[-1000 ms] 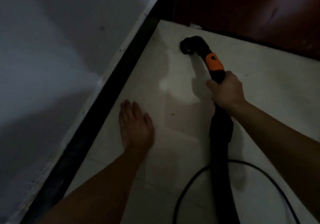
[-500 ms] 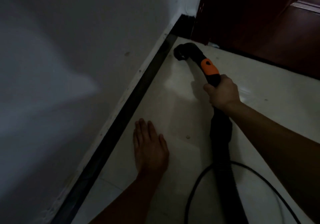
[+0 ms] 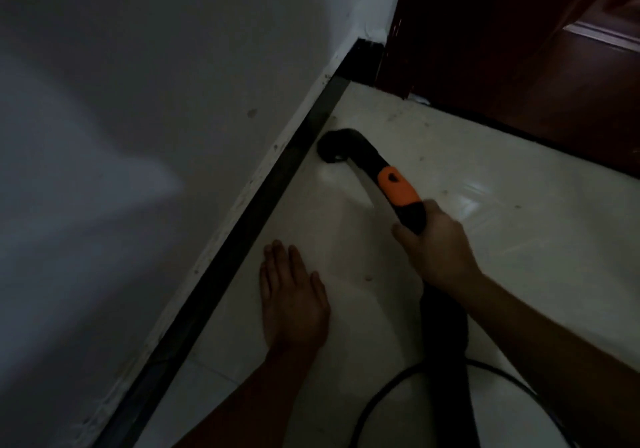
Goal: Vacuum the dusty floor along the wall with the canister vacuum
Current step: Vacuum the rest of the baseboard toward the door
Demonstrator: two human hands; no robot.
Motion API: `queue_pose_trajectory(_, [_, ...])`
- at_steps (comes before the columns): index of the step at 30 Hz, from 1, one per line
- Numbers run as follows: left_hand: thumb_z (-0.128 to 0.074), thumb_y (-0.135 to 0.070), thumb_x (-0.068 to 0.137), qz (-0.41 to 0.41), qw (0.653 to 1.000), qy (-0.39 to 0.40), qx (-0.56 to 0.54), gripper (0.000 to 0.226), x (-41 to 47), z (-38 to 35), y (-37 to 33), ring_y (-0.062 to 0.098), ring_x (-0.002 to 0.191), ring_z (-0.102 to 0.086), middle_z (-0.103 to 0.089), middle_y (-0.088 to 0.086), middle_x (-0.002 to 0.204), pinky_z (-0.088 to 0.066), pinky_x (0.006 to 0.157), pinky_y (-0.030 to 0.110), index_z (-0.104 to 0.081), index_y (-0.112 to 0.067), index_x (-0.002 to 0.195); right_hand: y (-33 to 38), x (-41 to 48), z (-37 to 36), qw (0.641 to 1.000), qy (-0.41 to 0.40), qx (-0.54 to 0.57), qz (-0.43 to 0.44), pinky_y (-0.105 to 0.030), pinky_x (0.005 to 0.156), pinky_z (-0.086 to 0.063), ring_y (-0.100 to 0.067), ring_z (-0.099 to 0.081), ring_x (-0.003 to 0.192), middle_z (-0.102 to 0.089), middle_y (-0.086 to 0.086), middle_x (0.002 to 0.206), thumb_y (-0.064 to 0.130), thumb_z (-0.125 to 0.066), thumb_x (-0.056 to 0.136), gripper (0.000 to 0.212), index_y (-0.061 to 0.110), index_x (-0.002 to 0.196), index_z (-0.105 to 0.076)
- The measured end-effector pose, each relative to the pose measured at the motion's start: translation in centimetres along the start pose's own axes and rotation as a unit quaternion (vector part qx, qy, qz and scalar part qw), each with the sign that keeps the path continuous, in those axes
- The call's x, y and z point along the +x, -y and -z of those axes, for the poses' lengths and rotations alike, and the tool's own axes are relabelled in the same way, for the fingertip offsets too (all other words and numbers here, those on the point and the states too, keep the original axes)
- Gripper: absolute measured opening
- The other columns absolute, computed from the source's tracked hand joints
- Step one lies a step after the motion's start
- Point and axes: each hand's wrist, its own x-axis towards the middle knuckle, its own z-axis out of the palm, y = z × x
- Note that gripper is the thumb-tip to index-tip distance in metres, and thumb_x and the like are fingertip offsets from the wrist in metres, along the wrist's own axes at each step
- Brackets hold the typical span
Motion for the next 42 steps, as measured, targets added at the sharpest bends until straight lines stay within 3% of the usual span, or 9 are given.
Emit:
queue_pose_trajectory(4, [-0.043,-0.026,0.09,-0.002,1.0,0.002,0.015,0.055,0.0,-0.1,0.1,0.039,0.135,-0.039,-0.041,0.026,0.145,-0.03,0.112,0.046,-0.049,0.004,0.135,-3.0,1.0,2.6,0.994,-0.071,0.01,-0.081,-0.031,0.063,-0.04,-0.037,-0.063,0.08,-0.063,-0.018,0.089,0.028,-0.068,0.086,0.035,0.006,0.109,-0.055])
queue_pose_trajectory(8, [-0.037,-0.028,0.091,-0.001,1.0,0.006,0.009,0.056,-0.1,0.1,0.1,0.039,0.136,-0.038,-0.04,0.026,0.146,-0.031,0.112,0.048,-0.049,0.005,0.135,-2.4,4.1,3.0,0.997,-0.043,0.019,-0.059,-0.042,0.068,-0.055,-0.036,-0.065,0.075,-0.064,-0.018,0.089,0.03,-0.066,0.086,0.035,0.008,0.11,-0.053])
queue_pose_trajectory(15, [-0.04,-0.028,0.091,0.004,1.0,0.01,0.014,0.056,0.1,0.0,-0.1,0.038,0.137,-0.036,-0.038,0.025,0.147,-0.03,0.112,0.046,-0.048,0.003,0.136,-3.9,8.4,5.8,0.985,-0.108,-0.027,-0.134,-0.045,0.08,-0.055,-0.038,-0.065,0.087,-0.065,-0.022,0.103,0.037,-0.064,0.086,0.045,0.004,0.116,-0.053])
queue_pose_trajectory(21, [-0.033,-0.03,0.092,0.005,1.0,0.012,0.002,0.057,0.1,0.0,0.0,0.037,0.137,-0.036,-0.038,0.024,0.148,-0.029,0.113,0.045,-0.048,0.003,0.136,-1.6,10.1,4.2,0.985,-0.11,0.001,-0.133,-0.048,0.079,-0.055,-0.038,-0.065,0.089,-0.063,-0.021,0.107,0.034,-0.063,0.087,0.046,0.003,0.118,-0.051])
queue_pose_trajectory(28, [-0.03,-0.03,0.092,0.004,1.0,0.021,0.001,0.058,0.1,0.2,-0.1,0.037,0.138,-0.035,-0.037,0.024,0.148,-0.024,0.113,0.044,-0.048,0.003,0.137,-0.2,9.8,2.4,0.984,-0.117,0.03,-0.135,-0.04,0.07,-0.051,-0.036,-0.062,0.086,-0.061,-0.019,0.105,0.033,-0.062,0.089,0.042,0.004,0.117,-0.051])
queue_pose_trajectory(32, [-0.033,-0.029,0.092,0.003,1.0,0.017,0.007,0.057,0.1,0.4,-0.2,0.036,0.138,-0.036,-0.038,0.023,0.148,-0.022,0.113,0.042,-0.049,0.002,0.136,-0.1,9.3,1.5,0.984,-0.104,0.051,-0.133,-0.046,0.075,-0.055,-0.038,-0.064,0.087,-0.063,-0.019,0.103,0.034,-0.062,0.088,0.04,0.006,0.115,-0.052])
queue_pose_trajectory(38, [-0.047,-0.025,0.09,0.006,1.0,0.02,-0.003,0.054,0.1,0.1,-0.2,0.036,0.138,-0.035,-0.037,0.024,0.148,-0.03,0.113,0.046,-0.048,0.003,0.137,2.7,12.1,0.2,0.993,-0.077,0.028,-0.085,-0.032,0.067,-0.039,-0.027,-0.053,0.083,-0.06,-0.016,0.111,0.035,-0.063,0.09,0.046,0.006,0.123,-0.051])
queue_pose_trajectory(42, [-0.049,-0.024,0.091,0.004,1.0,0.024,-0.007,0.054,0.1,0.0,0.0,0.036,0.14,-0.033,-0.036,0.023,0.149,-0.026,0.114,0.045,-0.046,0.002,0.138,4.2,14.4,0.2,0.995,-0.055,0.008,-0.078,-0.034,0.069,-0.043,-0.029,-0.056,0.089,-0.059,-0.017,0.118,0.036,-0.064,0.089,0.051,0.008,0.128,-0.048])
